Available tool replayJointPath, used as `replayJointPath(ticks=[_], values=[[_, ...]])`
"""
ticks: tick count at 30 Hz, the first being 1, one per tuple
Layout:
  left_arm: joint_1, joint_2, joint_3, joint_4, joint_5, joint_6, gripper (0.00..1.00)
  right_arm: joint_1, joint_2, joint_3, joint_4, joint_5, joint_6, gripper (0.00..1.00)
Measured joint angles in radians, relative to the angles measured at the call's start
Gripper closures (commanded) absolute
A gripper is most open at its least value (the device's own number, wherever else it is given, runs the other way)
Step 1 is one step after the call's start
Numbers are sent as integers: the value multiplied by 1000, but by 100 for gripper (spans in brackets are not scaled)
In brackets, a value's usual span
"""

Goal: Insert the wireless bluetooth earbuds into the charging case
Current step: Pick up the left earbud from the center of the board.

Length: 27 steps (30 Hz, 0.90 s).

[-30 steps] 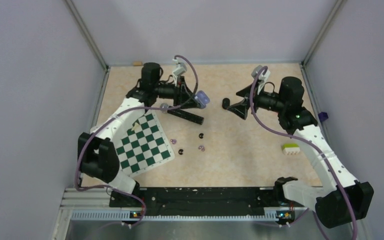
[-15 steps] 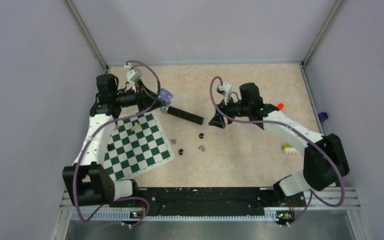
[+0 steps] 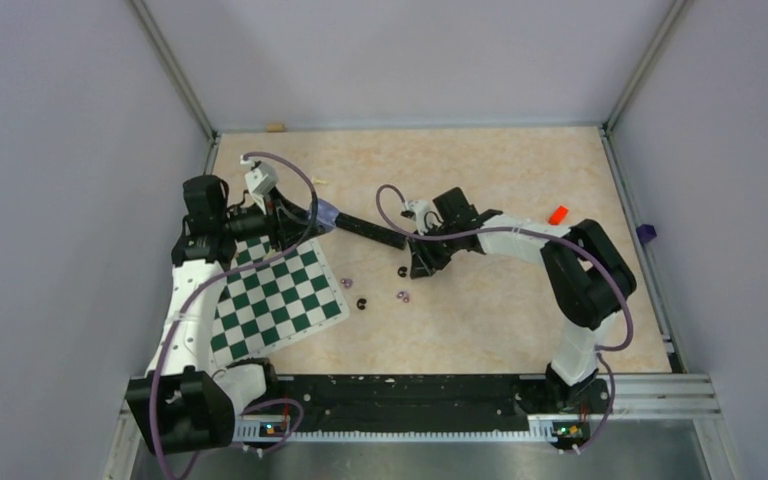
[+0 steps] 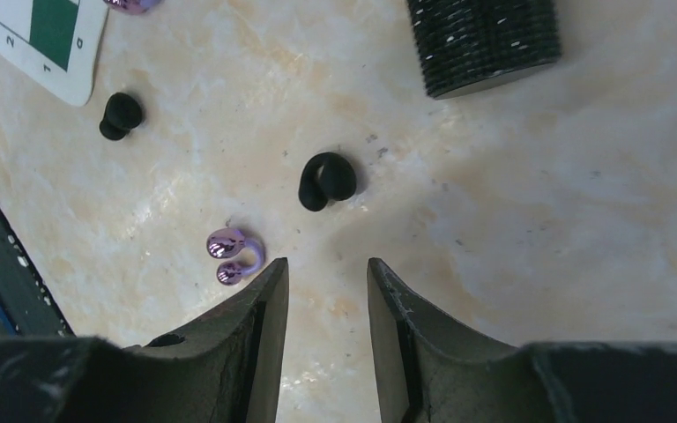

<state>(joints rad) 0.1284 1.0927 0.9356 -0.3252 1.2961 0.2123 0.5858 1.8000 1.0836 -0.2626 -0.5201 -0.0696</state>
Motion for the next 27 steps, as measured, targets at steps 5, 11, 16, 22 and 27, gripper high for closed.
replayJointPath(ticks=[5,11,16,22,27], values=[[1,0,-14,2,-3,7,100,47,29,5,-27,1,0,63],[1,-5,-16,2,-3,14,100,58,61,35,-57,-9,2,62],[1,-11,-23,3,-2,19,100,70,79,59,-64,-9,2,62],[1,-15,-31,5,-3,21,100,87,85,66,-64,-9,2,62],[1,-24,-31,8,-2,23,100,98,86,66,-63,-9,-1,64]])
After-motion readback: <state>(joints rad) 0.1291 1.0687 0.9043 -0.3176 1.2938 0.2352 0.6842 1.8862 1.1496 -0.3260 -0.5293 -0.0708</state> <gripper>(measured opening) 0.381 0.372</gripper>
